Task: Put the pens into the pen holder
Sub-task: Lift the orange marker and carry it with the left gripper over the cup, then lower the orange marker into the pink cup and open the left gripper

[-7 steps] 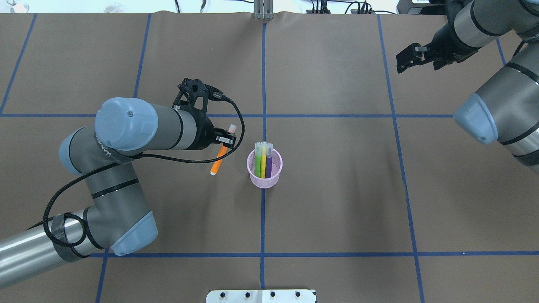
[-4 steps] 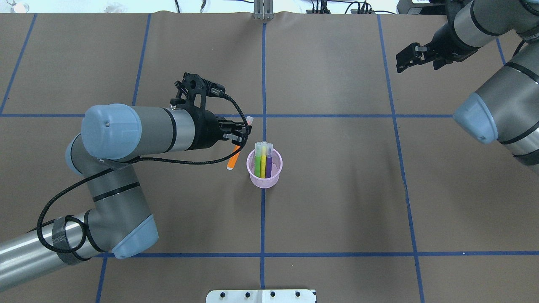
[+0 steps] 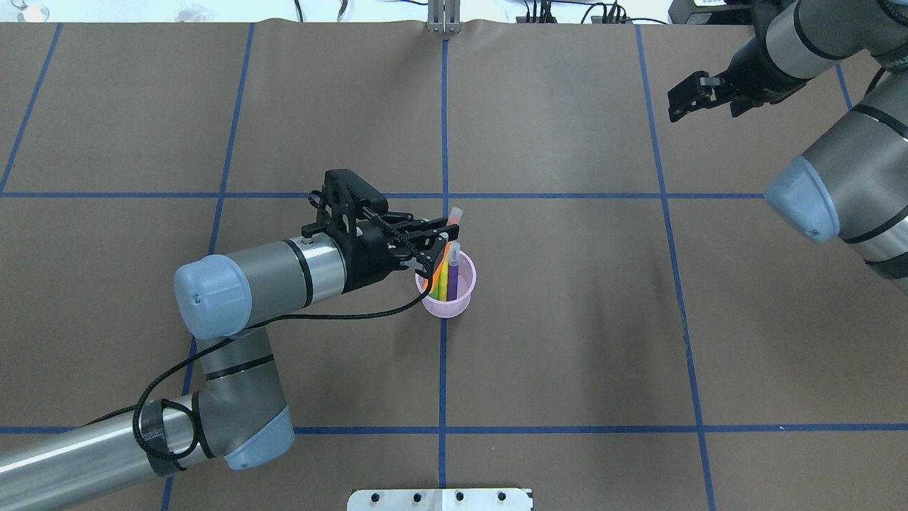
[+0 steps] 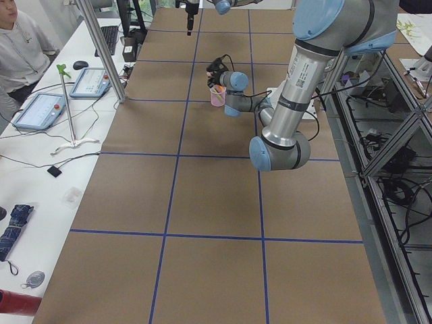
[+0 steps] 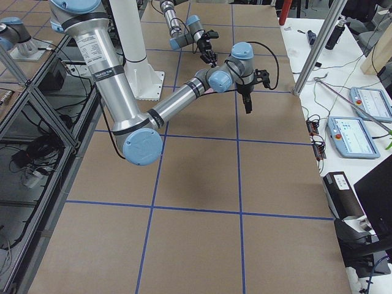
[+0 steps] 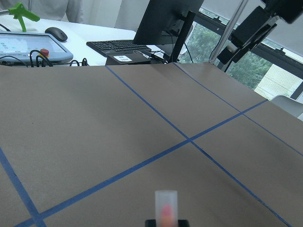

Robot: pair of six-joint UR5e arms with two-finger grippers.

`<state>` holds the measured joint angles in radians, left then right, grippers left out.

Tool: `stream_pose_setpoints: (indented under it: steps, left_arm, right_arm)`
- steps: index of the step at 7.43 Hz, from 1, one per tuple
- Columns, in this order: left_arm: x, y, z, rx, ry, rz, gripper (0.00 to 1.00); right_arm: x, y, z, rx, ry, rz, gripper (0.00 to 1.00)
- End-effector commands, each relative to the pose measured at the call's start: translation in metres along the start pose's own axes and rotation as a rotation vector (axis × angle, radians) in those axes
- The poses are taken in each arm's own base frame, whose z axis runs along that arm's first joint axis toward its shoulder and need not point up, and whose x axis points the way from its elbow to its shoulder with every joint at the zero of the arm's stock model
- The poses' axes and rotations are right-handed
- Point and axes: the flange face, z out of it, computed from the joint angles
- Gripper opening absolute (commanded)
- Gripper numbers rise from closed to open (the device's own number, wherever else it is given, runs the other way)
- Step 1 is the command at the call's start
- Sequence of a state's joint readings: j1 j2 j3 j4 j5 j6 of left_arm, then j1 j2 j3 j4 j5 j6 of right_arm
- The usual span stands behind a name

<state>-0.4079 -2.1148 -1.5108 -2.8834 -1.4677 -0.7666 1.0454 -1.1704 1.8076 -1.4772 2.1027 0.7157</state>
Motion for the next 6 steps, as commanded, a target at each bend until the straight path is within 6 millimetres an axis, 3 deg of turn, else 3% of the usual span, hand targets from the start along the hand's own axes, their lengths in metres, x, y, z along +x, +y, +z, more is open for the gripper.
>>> stream_pose_setpoints:
  steps: [1,2,3,4,5,6]
  left_arm:
    - [0.0086,-0.0035,0.0064,0.026,0.023,-0.004,0.09]
    - [0.0132,-0.0064,0.0092,0.030,0.029,-0.007,0.36]
    - [0.0132,-0.0063,0.0093,0.029,0.028,-0.007,0.53]
    - [0.0132,-0.0063,0.0093,0.029,0.028,-0.011,0.86]
    - [0.0137,-0.0067,0.0090,0.029,0.030,-0.019,0.99]
    - [0.0166,-0.0114,0.0068,0.036,0.035,-0.024,0.99]
  right_arm:
    - [0.0006,-0.0004,0.0000,0.001,0.001,0.000,1.00]
    - [-0.0001,0.0001,0.0005,0.000,0.001,-0.001,1.00]
    - [-0.0001,0.0001,0.0005,0.000,0.001,-0.001,1.00]
    - [0.0002,-0.0001,0.0010,0.000,0.001,0.001,1.00]
    - [-0.0005,-0.0005,0.0006,0.001,0.000,-0.002,1.00]
    - [0.0022,-0.0013,-0.0005,0.002,0.003,0.003,1.00]
